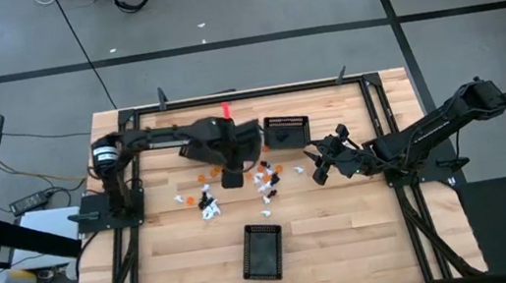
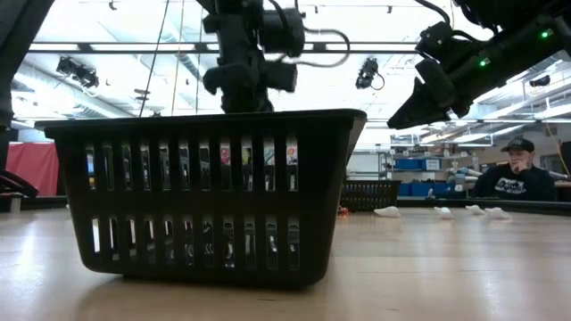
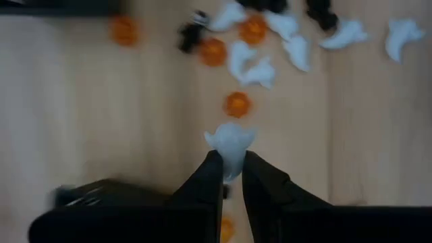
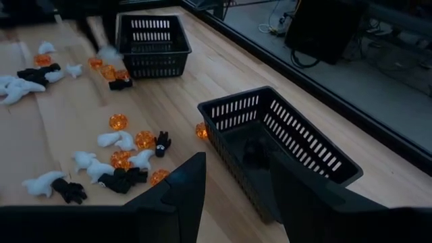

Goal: Sort Halloween decoration
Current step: Put the white ghost toy into the top left black basket

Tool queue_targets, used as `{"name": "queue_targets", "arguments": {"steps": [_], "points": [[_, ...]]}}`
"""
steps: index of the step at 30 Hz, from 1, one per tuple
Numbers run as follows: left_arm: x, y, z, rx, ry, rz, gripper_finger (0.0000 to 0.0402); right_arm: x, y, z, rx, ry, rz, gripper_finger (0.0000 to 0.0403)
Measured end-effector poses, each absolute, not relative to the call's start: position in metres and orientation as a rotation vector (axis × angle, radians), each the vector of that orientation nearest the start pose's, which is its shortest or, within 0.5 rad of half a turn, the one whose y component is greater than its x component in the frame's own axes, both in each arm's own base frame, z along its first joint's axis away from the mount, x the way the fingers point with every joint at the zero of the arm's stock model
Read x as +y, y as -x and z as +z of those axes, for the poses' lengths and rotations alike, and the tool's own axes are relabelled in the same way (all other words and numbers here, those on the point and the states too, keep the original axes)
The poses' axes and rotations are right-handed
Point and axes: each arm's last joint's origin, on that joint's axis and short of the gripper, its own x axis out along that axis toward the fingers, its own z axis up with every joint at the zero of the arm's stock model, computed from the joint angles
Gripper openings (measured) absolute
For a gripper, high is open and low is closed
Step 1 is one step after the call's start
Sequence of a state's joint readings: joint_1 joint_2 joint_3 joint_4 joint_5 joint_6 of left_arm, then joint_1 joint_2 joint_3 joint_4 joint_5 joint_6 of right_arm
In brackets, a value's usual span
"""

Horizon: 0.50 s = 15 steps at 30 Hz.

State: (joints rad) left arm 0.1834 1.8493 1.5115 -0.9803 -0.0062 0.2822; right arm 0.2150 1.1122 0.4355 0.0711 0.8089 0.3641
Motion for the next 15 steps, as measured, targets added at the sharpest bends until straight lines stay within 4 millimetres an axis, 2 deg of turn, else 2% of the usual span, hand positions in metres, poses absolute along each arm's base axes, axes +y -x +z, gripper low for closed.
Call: {"name": "queue_targets", "arguments": {"steps": [5,8,15], "points": [[0.083,-0.348,0.261,1.277,-0.122,0.072,0.0050,0.023,-0.204,0.184,0.420,-0.046,-0.659,0.0169],[0.094,-0.342,0.265,1.269,-0.106,0.110,0.0050,0.023,-0.204,0.184,0.420,-0.051,-0.651,0.0169],[0.113,-0.316,0.239,1.311,-0.035,0.175,0.0050,0.024,-0.204,0.184,0.417,-0.055,-0.644,0.0169]]}}
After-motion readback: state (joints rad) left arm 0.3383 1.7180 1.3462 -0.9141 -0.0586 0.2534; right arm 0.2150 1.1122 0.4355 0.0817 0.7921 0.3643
